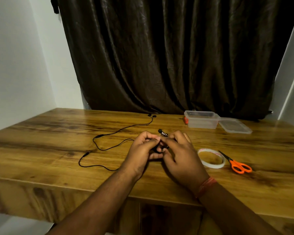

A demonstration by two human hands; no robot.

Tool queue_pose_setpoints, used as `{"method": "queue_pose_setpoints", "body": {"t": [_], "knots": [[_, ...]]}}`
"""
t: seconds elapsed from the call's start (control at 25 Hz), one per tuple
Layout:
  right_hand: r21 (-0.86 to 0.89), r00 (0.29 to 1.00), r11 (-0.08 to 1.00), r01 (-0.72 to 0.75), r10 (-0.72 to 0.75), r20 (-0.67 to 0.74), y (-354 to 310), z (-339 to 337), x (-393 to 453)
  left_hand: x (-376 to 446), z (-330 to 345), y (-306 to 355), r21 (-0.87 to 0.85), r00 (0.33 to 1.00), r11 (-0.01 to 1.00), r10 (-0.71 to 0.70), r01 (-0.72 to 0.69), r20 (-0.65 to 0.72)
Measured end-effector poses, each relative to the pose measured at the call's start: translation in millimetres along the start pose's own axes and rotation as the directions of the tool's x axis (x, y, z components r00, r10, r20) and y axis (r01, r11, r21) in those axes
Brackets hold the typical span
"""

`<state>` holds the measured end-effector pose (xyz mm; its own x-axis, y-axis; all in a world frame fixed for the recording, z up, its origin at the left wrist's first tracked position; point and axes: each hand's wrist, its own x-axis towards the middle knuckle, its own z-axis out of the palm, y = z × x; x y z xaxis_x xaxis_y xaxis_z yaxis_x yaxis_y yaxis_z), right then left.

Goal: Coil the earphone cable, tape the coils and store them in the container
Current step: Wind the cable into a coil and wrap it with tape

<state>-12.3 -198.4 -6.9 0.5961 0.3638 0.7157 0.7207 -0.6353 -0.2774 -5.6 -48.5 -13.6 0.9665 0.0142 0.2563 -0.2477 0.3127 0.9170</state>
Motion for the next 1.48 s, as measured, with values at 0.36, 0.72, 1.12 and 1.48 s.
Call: {"method": "queue_pose_setpoints", "body": {"t": [0.36,0.72,1.12,1.48], "knots": [[0.178,0.992,0.977,-0.117,0.125,-0.032,5.1,-4.9,-2.9,-3.5,1.8,-1.7,0.029,0.997,0.999,0.023,-0.025,0.069],[0.177,0.992,0.978,-0.113,0.120,-0.030,6.5,-7.1,-4.0,-4.7,2.8,-1.3,0.036,0.995,0.999,0.024,-0.027,0.093],[0.334,0.995,0.937,-0.100,0.102,0.011,20.9,-12.0,-3.5,-13.3,5.3,5.2,0.040,0.972,0.999,-0.037,0.029,0.231],[0.380,0.990,0.915,-0.137,0.138,0.027,21.7,-9.8,-4.6,-12.4,9.8,-3.3,0.161,0.984,0.986,0.007,-0.036,0.180]]}}
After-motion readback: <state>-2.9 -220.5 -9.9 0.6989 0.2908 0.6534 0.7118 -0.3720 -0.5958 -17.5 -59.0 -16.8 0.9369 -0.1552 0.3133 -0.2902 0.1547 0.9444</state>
